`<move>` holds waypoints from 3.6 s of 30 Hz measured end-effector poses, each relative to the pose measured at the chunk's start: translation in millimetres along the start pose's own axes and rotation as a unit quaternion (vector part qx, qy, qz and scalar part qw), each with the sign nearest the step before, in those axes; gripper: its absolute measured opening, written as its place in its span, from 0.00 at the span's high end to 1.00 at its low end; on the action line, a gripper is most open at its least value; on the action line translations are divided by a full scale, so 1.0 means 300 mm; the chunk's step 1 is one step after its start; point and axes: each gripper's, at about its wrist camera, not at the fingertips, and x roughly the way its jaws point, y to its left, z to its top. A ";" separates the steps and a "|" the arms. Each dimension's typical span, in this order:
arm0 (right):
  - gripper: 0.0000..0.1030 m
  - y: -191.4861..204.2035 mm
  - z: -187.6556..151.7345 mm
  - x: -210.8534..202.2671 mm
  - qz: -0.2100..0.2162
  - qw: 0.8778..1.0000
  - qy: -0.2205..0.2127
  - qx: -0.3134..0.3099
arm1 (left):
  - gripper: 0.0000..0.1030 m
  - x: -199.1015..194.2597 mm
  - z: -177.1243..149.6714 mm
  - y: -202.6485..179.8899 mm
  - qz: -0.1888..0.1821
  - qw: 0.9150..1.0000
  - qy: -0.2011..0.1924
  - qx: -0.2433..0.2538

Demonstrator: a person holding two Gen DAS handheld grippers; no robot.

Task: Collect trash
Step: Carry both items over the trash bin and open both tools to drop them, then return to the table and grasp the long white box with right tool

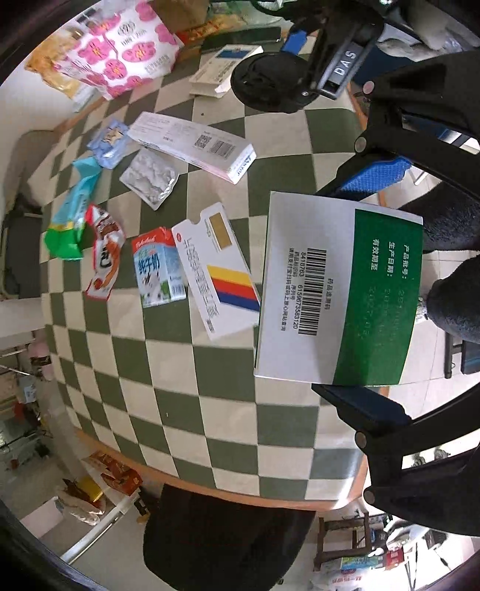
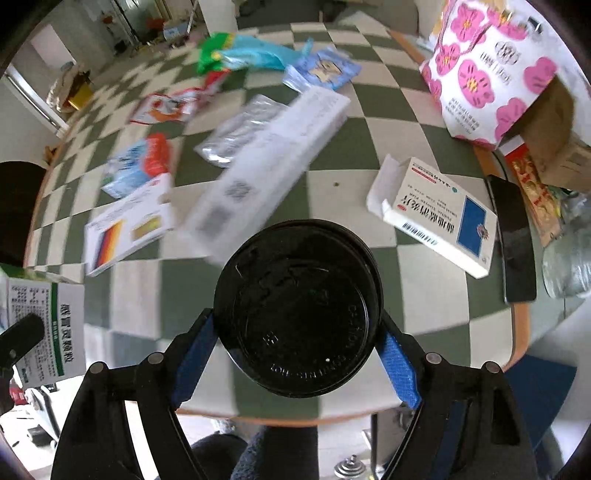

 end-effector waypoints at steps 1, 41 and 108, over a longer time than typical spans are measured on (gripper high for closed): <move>0.18 0.023 -0.029 -0.034 0.002 1.000 -0.009 0.001 | 0.14 -0.019 -0.024 0.024 -0.005 1.000 -0.006 -0.001; 0.11 0.489 -1.091 1.309 0.124 0.965 0.229 0.040 | 0.00 1.393 -0.918 0.453 -0.136 0.955 0.218 -0.148; 0.01 0.146 -0.139 -0.126 0.055 0.987 0.039 0.148 | 0.00 0.011 -0.139 0.301 0.112 0.988 -0.045 0.093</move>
